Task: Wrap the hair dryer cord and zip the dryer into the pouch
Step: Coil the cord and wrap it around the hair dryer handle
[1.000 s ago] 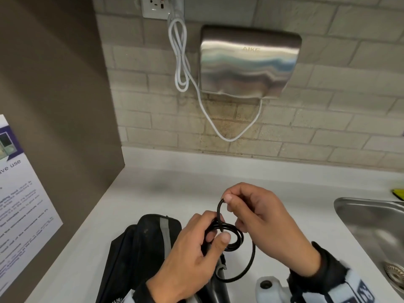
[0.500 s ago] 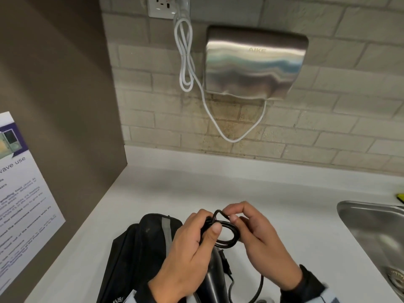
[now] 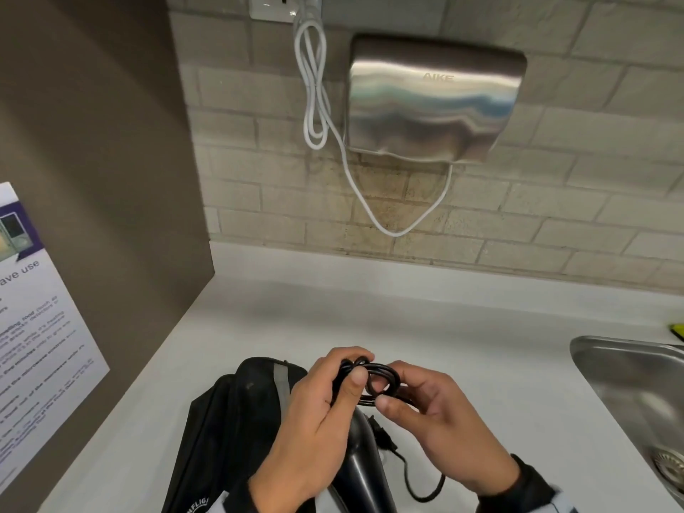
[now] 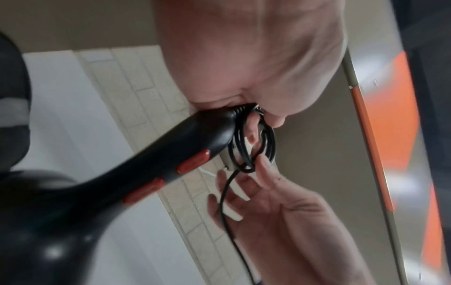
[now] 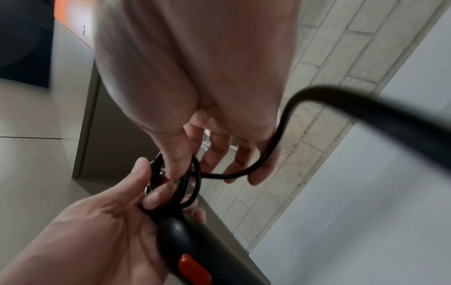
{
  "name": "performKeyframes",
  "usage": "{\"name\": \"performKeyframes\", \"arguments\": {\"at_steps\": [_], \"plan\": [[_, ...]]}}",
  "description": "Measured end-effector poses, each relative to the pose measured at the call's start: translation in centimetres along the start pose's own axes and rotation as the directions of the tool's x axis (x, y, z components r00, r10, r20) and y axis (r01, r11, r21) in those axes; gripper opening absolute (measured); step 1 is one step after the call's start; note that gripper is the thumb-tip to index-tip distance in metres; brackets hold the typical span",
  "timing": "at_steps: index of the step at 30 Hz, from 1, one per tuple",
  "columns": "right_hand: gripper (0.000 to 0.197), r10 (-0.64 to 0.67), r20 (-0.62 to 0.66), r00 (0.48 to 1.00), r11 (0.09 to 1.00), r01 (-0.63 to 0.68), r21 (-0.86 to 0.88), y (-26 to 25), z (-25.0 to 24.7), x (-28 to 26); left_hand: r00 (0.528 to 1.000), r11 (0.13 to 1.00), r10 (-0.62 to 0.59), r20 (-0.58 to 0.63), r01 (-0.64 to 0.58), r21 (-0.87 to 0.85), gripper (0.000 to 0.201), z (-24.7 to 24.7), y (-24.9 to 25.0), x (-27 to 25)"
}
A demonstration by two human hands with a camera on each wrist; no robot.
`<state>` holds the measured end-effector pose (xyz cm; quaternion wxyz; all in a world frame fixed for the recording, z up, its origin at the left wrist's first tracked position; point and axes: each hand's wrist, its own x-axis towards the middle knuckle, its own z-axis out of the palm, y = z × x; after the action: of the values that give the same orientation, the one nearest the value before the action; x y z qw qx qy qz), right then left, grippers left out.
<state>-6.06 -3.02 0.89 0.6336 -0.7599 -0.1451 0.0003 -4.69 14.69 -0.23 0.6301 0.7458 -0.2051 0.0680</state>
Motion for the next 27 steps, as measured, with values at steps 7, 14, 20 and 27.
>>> {"name": "performKeyframes", "arguments": {"at_steps": [7, 14, 20, 27], "plan": [[0.019, -0.160, -0.187, 0.969, 0.977, 0.127, -0.173, 1.0, 0.7, 0.1, 0.995, 0.978, -0.095, -0.001, 0.093, -0.188, 0.039, -0.1, 0.8, 0.3], [0.018, -0.440, -0.263, 0.859, 0.750, 0.190, -0.634, 2.0, 3.4, -0.5, 0.995, 0.976, -0.098, -0.007, 0.095, -0.196, 0.027, 0.0, 1.1, 0.5], [0.027, -0.081, -0.321, 0.944, 0.950, -0.024, -0.310, -0.9, 3.9, -1.3, 0.997, 0.992, -0.061, -0.054, 0.054, -0.115, 0.023, 0.2, 1.2, 0.4], [0.060, 0.002, -0.379, 0.925, 0.999, -0.019, -0.042, -3.1, 2.4, -3.3, 0.971, 0.999, -0.048, -0.233, 0.041, -0.032, 0.023, -0.3, 0.8, 1.4]]}}
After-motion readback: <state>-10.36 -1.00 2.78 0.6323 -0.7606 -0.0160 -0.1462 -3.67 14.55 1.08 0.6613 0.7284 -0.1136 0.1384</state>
